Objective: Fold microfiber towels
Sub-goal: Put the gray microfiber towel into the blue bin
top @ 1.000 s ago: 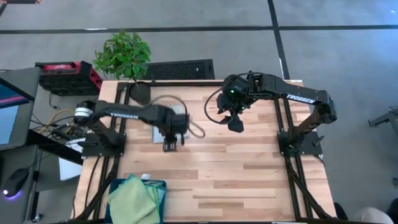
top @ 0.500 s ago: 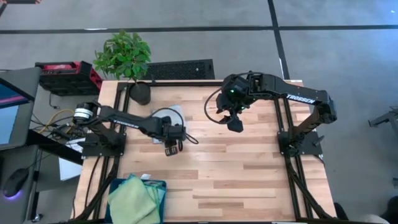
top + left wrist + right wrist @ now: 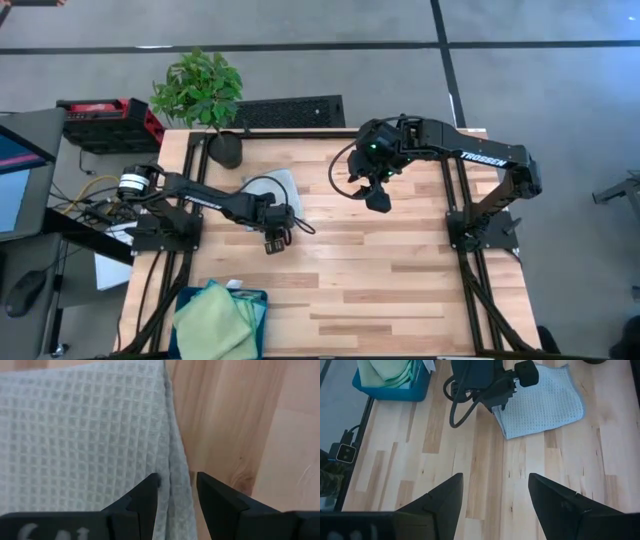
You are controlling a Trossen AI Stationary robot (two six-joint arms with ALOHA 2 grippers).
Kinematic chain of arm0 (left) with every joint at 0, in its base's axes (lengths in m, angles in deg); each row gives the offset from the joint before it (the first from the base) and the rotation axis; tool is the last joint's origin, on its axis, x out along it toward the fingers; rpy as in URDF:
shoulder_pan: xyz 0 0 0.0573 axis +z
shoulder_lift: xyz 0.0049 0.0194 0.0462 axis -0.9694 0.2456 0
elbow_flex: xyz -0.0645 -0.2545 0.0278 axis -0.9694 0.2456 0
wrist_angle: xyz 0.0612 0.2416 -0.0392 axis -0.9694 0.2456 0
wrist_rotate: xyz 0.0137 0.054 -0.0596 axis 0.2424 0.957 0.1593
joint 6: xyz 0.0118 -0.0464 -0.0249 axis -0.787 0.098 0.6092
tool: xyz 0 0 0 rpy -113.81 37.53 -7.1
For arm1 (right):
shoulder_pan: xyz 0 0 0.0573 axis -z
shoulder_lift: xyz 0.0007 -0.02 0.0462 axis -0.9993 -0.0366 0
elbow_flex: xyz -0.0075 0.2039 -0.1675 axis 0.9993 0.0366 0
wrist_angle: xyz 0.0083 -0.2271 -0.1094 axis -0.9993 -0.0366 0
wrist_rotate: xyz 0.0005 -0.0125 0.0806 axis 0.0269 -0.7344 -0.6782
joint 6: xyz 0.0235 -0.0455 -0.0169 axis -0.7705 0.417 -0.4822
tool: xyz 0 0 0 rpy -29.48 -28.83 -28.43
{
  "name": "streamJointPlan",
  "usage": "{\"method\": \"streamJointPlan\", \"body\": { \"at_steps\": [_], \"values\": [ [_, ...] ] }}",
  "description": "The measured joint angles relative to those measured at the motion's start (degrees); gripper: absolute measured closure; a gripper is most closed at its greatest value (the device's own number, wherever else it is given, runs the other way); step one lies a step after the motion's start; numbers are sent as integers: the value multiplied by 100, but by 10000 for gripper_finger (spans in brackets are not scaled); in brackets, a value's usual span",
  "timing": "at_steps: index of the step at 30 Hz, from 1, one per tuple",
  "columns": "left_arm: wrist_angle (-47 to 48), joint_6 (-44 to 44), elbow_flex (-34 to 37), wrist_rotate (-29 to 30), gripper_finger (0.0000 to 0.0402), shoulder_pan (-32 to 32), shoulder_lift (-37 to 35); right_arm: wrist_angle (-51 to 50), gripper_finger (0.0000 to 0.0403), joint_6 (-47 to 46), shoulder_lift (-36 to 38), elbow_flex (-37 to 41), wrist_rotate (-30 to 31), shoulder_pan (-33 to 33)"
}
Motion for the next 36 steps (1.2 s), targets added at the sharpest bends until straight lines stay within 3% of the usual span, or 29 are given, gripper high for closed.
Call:
{"method": "streamJointPlan", "body": {
  "at_steps": [18, 23, 29, 32, 36],
  "values": [
    [-66, 375, 306, 295, 271, -5, -13, 0, 154, -10, 0, 0, 0, 0],
    [-57, 490, 306, -77, 271, 22, -13, 1, 154, -13, 0, 0, 0, 0],
    [-39, 417, 306, -114, 273, 4, -13, 1, 154, -13, 0, 0, 0, 0],
    [55, 181, 304, -110, 296, -17, -13, -1, 154, -13, 0, 0, 0, 0],
    [467, 163, 297, -99, 370, -31, -17, 0, 154, -13, 0, 0, 0, 0]
  ]
}}
